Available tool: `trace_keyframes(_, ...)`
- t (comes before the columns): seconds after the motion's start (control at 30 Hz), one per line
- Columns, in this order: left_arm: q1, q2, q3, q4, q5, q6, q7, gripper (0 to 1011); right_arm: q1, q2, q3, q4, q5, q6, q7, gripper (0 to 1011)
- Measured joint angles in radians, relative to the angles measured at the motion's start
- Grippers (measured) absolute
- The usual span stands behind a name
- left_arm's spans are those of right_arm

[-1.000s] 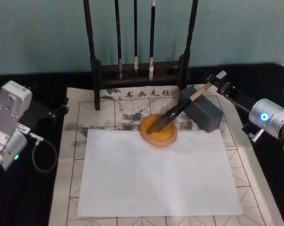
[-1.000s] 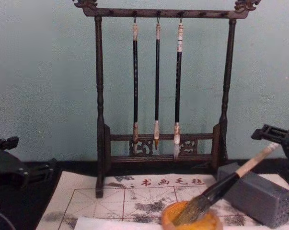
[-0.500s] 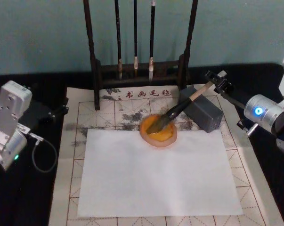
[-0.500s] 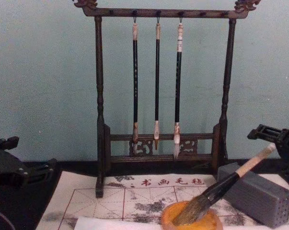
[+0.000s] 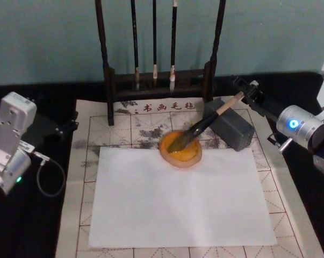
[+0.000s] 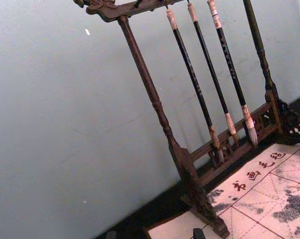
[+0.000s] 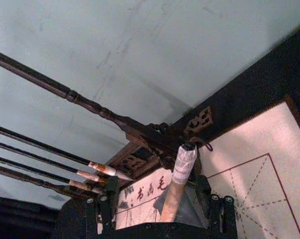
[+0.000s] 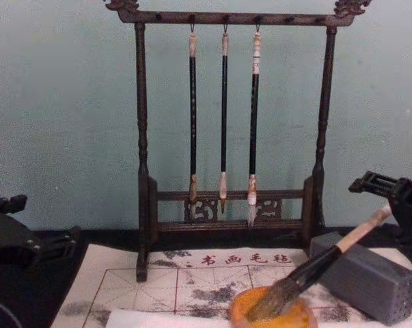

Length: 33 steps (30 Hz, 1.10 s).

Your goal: Pick up the brush from the inkstone, write on the paper, then place the brush back to its original position.

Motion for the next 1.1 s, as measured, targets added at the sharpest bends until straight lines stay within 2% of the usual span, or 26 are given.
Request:
trace_keyframes(0.5, 0.000, 0.000, 0.000, 0.000, 0.000, 0.000, 0.000, 1001, -0.004, 0.010, -0.023, 0.000, 0.041, -0.014, -0.021, 1002)
trace_keyframes(1.1, 0.000, 0.000, 0.000, 0.000, 0.000, 0.000, 0.000, 1001, 0.017, 0.016, -0.048, 0.028, 0.092, -0.037, -0.033, 1002)
